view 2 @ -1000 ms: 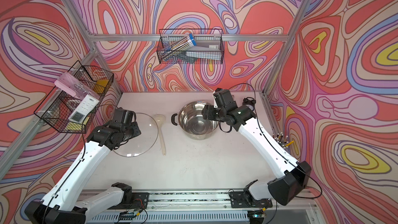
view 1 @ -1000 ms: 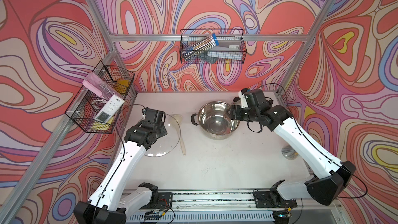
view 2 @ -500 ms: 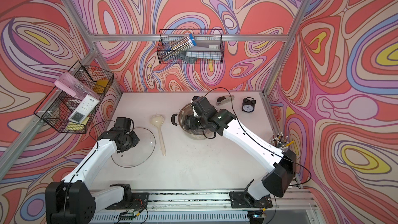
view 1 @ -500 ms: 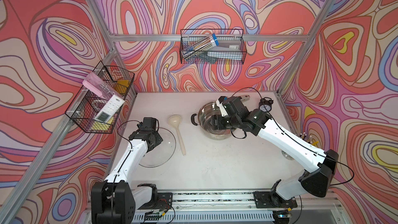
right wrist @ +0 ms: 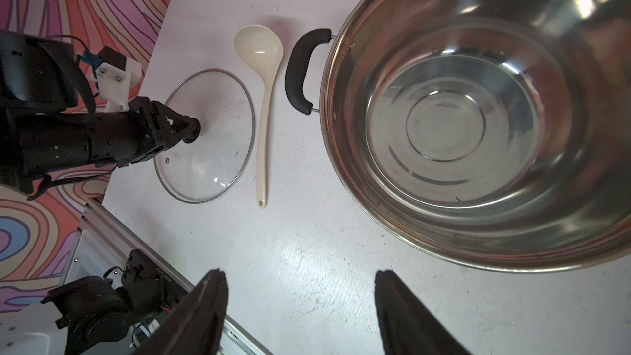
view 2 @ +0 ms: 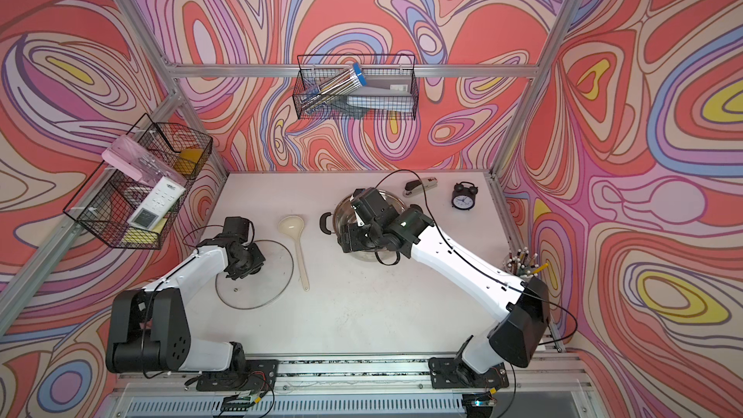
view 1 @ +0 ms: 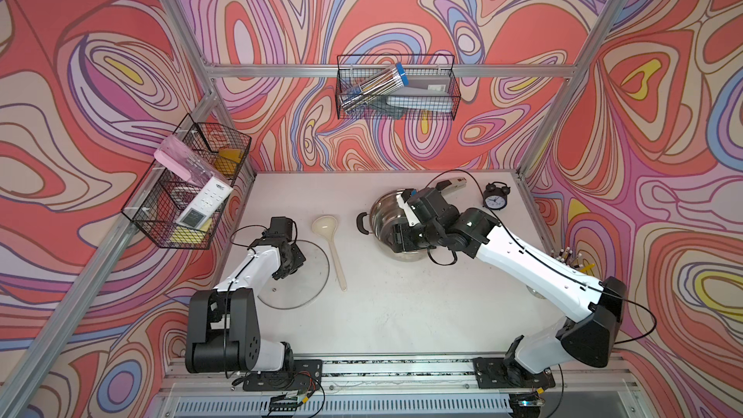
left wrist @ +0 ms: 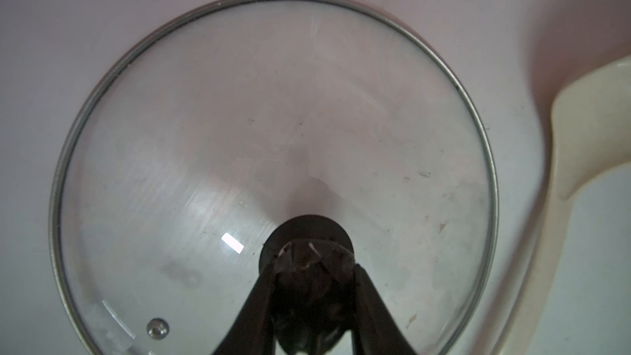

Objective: Stir the soup with a spoon
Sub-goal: Place the lid at the center of the board, then pick up the spoon from the center of the board.

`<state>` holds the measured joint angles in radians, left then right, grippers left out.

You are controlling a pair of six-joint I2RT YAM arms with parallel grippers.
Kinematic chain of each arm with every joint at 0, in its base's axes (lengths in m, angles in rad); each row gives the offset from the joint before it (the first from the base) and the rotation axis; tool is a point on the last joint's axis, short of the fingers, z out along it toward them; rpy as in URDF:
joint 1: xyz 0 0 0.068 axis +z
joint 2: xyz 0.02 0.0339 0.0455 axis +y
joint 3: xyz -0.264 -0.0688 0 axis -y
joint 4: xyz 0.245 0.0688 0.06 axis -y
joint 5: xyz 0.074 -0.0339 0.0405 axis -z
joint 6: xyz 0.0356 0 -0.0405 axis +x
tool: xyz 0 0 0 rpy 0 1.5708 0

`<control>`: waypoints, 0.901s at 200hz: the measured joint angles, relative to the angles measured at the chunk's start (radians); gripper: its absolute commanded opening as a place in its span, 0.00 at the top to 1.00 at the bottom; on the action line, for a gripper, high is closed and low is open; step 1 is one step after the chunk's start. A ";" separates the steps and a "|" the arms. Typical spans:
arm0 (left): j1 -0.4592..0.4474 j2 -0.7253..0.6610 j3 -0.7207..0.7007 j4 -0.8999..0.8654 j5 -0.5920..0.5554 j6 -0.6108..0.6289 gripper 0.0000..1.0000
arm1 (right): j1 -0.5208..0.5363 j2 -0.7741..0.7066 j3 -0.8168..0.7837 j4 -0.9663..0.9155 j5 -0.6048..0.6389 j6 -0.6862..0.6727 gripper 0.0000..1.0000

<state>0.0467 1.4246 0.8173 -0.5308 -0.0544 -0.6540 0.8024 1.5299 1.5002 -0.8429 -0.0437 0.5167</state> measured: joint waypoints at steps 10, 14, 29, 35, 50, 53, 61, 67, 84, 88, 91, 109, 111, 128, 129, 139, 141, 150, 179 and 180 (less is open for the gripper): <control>0.000 -0.007 0.000 0.000 0.002 -0.001 0.24 | 0.006 0.018 0.005 -0.003 0.000 -0.005 0.28; 0.000 -0.013 0.000 -0.001 0.002 0.000 0.21 | 0.008 0.026 0.007 -0.003 0.000 -0.008 0.28; 0.001 -0.057 0.003 -0.011 0.002 -0.002 0.16 | 0.020 0.063 0.027 -0.004 0.001 -0.018 0.27; 0.001 -0.083 0.008 -0.021 0.001 -0.002 0.15 | 0.026 0.079 0.037 -0.003 0.001 -0.022 0.27; 0.001 -0.159 0.049 -0.062 0.000 -0.005 0.15 | 0.042 0.117 0.063 -0.003 0.001 -0.030 0.27; 0.001 -0.175 0.061 -0.070 0.000 -0.006 0.14 | 0.045 0.125 0.070 -0.003 0.002 -0.032 0.28; 0.001 -0.217 0.097 -0.087 0.001 -0.010 0.15 | 0.057 0.152 0.092 -0.003 0.000 -0.036 0.28; 0.001 -0.250 0.122 -0.095 0.005 -0.013 0.15 | 0.064 0.171 0.111 -0.002 -0.002 -0.038 0.28; 0.000 -0.344 0.167 -0.111 0.024 -0.029 0.14 | 0.087 0.236 0.172 -0.002 -0.006 -0.042 0.30; 0.000 -0.366 0.172 -0.116 0.027 -0.034 0.13 | 0.093 0.253 0.186 -0.002 -0.008 -0.042 0.31; -0.002 -0.385 0.173 -0.120 0.030 -0.036 0.13 | 0.097 0.266 0.198 -0.002 -0.007 -0.043 0.32; -0.008 -0.479 0.174 -0.167 0.046 -0.055 0.13 | 0.119 0.347 0.255 -0.003 -0.011 -0.039 0.35; -0.008 -0.485 0.174 -0.172 0.048 -0.056 0.13 | 0.122 0.356 0.261 -0.003 -0.011 -0.038 0.35; -0.010 -0.551 0.173 -0.230 0.064 -0.069 0.12 | 0.141 0.432 0.305 -0.008 -0.019 -0.029 0.39; -0.010 -0.554 0.173 -0.232 0.065 -0.069 0.12 | 0.142 0.436 0.307 -0.009 -0.019 -0.030 0.39; -0.010 -0.588 0.173 -0.264 0.079 -0.073 0.12 | 0.153 0.481 0.338 -0.018 -0.022 -0.026 0.40; -0.010 -0.594 0.173 -0.270 0.082 -0.072 0.12 | 0.155 0.489 0.343 -0.018 -0.024 -0.025 0.41; -0.010 -0.625 0.173 -0.299 0.101 -0.073 0.11 | 0.164 0.529 0.372 -0.026 -0.027 -0.025 0.42; -0.010 -0.696 0.179 -0.380 0.185 -0.071 0.10 | 0.182 0.643 0.450 -0.048 -0.034 -0.016 0.45; -0.010 -0.698 0.179 -0.383 0.187 -0.071 0.10 | 0.183 0.648 0.453 -0.048 -0.035 -0.015 0.45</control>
<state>0.0368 0.7269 0.9962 -0.9134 0.1329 -0.7250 0.9852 2.1780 1.9530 -0.8909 -0.0784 0.5014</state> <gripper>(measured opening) 0.894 0.558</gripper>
